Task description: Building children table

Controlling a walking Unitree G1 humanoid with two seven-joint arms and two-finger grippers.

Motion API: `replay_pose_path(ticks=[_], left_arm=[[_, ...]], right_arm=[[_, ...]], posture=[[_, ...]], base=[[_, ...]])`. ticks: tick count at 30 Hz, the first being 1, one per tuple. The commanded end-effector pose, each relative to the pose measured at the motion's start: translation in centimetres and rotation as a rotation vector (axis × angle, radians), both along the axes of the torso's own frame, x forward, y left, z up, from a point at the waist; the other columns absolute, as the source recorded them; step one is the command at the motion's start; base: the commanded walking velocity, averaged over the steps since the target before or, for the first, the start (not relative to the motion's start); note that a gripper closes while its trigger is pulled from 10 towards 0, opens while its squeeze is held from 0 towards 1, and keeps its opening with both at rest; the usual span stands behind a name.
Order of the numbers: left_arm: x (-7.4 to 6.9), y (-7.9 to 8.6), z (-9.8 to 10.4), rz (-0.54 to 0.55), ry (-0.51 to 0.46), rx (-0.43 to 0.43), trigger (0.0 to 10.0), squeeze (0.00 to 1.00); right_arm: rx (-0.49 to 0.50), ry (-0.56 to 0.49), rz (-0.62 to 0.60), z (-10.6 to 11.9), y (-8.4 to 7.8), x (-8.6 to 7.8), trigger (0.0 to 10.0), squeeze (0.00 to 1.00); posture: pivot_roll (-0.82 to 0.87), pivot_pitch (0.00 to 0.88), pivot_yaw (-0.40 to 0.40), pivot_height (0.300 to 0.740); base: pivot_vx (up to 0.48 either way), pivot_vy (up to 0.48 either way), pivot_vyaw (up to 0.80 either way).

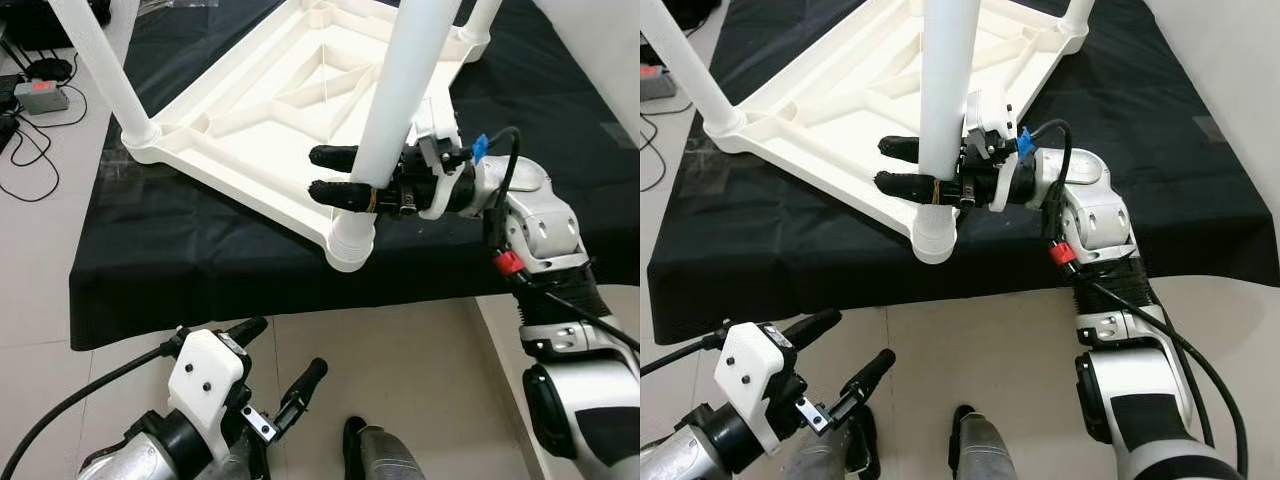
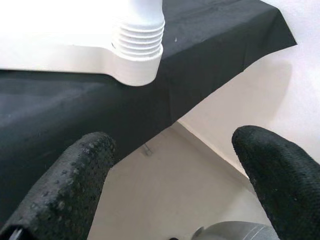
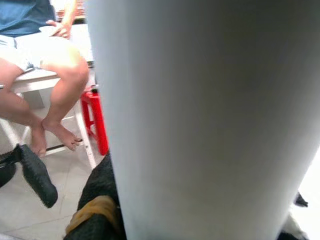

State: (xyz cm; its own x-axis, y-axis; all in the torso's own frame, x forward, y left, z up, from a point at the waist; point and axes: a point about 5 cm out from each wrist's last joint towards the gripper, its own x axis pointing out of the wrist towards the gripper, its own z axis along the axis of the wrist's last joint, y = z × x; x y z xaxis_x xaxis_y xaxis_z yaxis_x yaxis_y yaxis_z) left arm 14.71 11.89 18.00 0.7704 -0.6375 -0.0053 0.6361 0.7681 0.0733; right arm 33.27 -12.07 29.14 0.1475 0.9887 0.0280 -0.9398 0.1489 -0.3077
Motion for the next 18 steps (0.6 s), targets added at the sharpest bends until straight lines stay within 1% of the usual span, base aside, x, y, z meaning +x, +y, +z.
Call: replay_pose_path(ticks=[1, 2, 3, 4, 5, 6, 7, 8, 10, 12, 13, 15, 16, 17, 18], left_arm=[[-0.2, 0.0, -0.6, 0.004, 0.019, 0.005, 10.0, 0.00], [-0.2, -0.1, -0.6, 0.005, 0.015, 0.006, 10.0, 0.00], [-0.2, -0.1, -0.6, 0.005, 0.015, 0.006, 10.0, 0.00], [-0.3, -0.1, -0.8, 0.007, 0.013, 0.006, 10.0, 0.00], [-0.3, -0.2, -0.9, 0.009, 0.011, 0.005, 10.0, 0.00], [-0.3, -0.2, -0.9, 0.009, 0.011, 0.005, 10.0, 0.00], [0.0, -0.4, -1.2, 0.017, 0.001, 0.004, 10.0, 0.00], [0.2, -0.4, -1.3, 0.020, -0.004, 0.004, 10.0, 0.00], [0.3, -0.4, -1.4, 0.022, -0.007, 0.006, 10.0, 0.00], [0.4, -0.4, -1.6, 0.025, -0.012, 0.007, 10.0, 0.00], [0.8, -0.5, -1.9, 0.028, -0.014, 0.009, 10.0, 0.00], [1.3, -0.6, -2.5, 0.032, -0.019, 0.012, 10.0, 0.00], [1.3, -0.6, -2.5, 0.032, -0.019, 0.012, 10.0, 0.00], [1.4, -0.6, -2.7, 0.033, -0.021, 0.014, 10.0, 0.00], [1.7, -0.6, -2.9, 0.041, -0.024, 0.018, 10.0, 0.00]], right_arm=[[-0.038, 0.113, -0.095, -2.7, -0.2, 0.5, 0.0, 0.00], [-0.035, 0.112, -0.121, -2.7, -0.2, 0.5, 0.0, 0.00], [-0.035, 0.112, -0.121, -2.7, -0.2, 0.5, 0.0, 0.00], [-0.018, 0.110, -0.271, -3.6, 0.5, 0.4, 0.0, 0.00], [0.053, 0.178, -0.543, -5.9, 1.6, -0.5, 0.0, 0.00], [0.053, 0.178, -0.543, -5.9, 1.6, -0.5, 0.0, 0.00], [0.087, 0.269, -0.878, -9.4, 2.5, -3.5, 0.0, 0.00], [0.101, 0.309, -0.941, -10.2, 2.7, -4.3, 0.0, 0.00], [0.111, 0.336, -0.960, -10.5, 2.9, -4.7, 0.0, 0.00], [0.112, 0.293, -0.998, -10.2, 2.7, -4.3, 0.0, 0.00], [0.118, 0.281, -1.020, -10.0, 2.6, -3.5, 0.0, 0.00], [0.128, 0.274, -1.046, -9.6, 2.4, -2.3, 0.0, 0.00], [0.128, 0.274, -1.046, -9.6, 2.4, -2.3, 0.0, 0.00], [0.131, 0.272, -1.052, -9.5, 2.4, -1.9, 0.0, 0.00], [0.133, 0.267, -1.054, -9.4, 2.4, -1.6, 0.0, 0.00]], posture=[[-0.03, 0.325, -0.028, 0.740], [-0.03, 0.325, -0.028, 0.740], [-0.03, 0.325, -0.028, 0.740], [-0.03, 0.313, -0.077, 0.740], [-0.01, 0.309, -0.083, 0.740], [-0.01, 0.309, -0.083, 0.740], [-0.03, 0.300, -0.074, 0.740], [-0.03, 0.300, -0.074, 0.740], [-0.03, 0.300, -0.074, 0.740], [-0.03, 0.283, -0.068, 0.740], [-0.03, 0.244, -0.087, 0.740], [-0.02, 0.223, -0.094, 0.740], [-0.02, 0.223, -0.094, 0.740], [-0.02, 0.223, -0.094, 0.740], [-0.02, 0.205, -0.102, 0.740]], base=[[0.000, 0.000, 0.00], [0.000, 0.000, 0.00], [0.000, 0.000, 0.00], [0.000, 0.000, 0.00], [0.000, 0.000, 0.00], [0.000, 0.000, 0.00], [0.000, 0.000, 0.00], [0.000, 0.000, 0.00], [0.000, 0.000, 0.00], [0.000, 0.000, 0.00], [0.000, 0.000, 0.00], [0.000, 0.000, 0.00], [0.000, 0.000, 0.00], [0.000, 0.000, 0.00], [0.000, 0.000, 0.00]])
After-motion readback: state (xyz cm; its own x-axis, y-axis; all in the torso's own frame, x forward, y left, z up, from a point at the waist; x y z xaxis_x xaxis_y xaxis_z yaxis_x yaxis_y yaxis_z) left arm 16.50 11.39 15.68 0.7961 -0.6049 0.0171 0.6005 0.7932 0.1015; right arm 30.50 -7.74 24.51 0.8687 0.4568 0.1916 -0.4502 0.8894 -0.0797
